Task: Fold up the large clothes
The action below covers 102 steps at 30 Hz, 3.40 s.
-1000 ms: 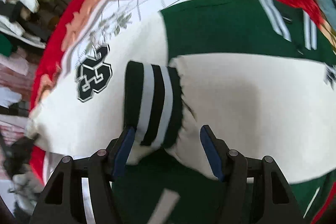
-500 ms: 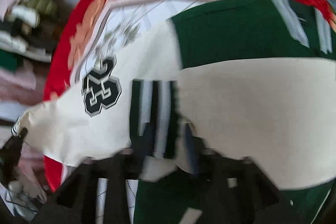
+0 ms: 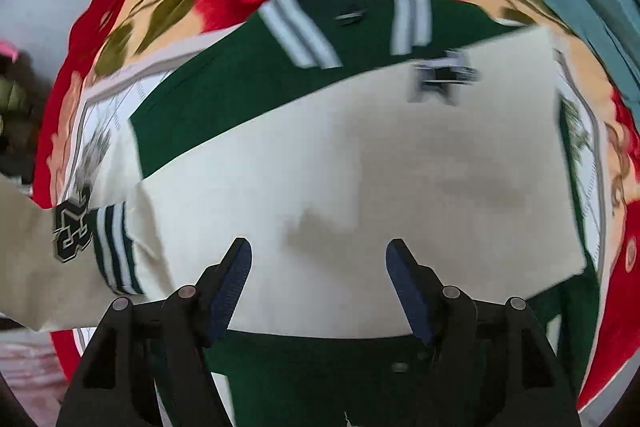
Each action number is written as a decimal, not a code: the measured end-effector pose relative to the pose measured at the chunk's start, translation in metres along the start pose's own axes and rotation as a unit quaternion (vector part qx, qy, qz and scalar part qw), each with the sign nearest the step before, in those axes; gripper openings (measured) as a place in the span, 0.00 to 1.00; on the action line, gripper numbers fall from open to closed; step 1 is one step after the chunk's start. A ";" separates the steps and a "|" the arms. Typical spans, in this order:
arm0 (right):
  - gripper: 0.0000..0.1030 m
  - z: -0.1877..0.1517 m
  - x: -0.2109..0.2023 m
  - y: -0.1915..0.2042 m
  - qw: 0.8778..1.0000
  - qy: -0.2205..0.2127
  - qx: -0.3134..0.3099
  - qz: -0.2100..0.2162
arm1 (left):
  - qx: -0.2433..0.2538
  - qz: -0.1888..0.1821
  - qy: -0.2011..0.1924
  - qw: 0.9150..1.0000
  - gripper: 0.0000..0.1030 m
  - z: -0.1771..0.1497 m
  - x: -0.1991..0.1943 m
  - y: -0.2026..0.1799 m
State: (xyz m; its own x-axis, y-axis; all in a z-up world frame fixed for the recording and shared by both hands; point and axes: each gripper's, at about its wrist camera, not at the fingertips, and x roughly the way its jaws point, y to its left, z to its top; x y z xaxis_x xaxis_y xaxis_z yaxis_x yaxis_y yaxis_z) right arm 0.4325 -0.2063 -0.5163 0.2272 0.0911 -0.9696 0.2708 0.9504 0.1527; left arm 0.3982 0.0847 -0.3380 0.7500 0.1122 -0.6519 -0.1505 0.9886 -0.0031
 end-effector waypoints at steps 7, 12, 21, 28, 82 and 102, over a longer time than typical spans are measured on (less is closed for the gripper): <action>0.69 -0.015 -0.018 -0.159 0.995 -0.002 0.096 -0.035 | 0.099 -0.129 0.050 0.985 0.01 -0.040 0.009 -0.210; 0.69 -0.037 -0.019 -0.264 0.986 0.011 0.156 -0.062 | 0.155 -0.173 0.115 0.966 0.01 -0.103 0.028 -0.318; 0.70 -0.049 -0.022 -0.349 0.982 0.022 0.178 -0.052 | 0.205 -0.131 0.176 0.954 0.19 -0.149 0.043 -0.368; 0.69 -0.030 -0.041 -0.353 0.984 0.025 0.177 -0.003 | 0.162 -0.113 0.211 0.957 0.93 -0.148 0.044 -0.343; 0.19 -0.019 0.026 -0.355 0.978 0.136 0.159 0.019 | 0.151 0.080 0.314 0.934 1.00 -0.240 0.059 -0.280; 0.48 0.075 0.063 -0.192 0.995 0.077 0.059 0.000 | 0.065 0.331 0.285 0.897 1.00 -0.210 0.128 -0.051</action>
State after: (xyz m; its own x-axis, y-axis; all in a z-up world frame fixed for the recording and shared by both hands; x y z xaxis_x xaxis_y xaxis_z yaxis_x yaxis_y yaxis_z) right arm 0.4651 -0.4059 -0.5926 0.0825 0.1439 -0.9861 0.3814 0.9096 0.1646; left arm 0.3662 0.0279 -0.5807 0.0678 0.6465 -0.7599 -0.3374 0.7316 0.5924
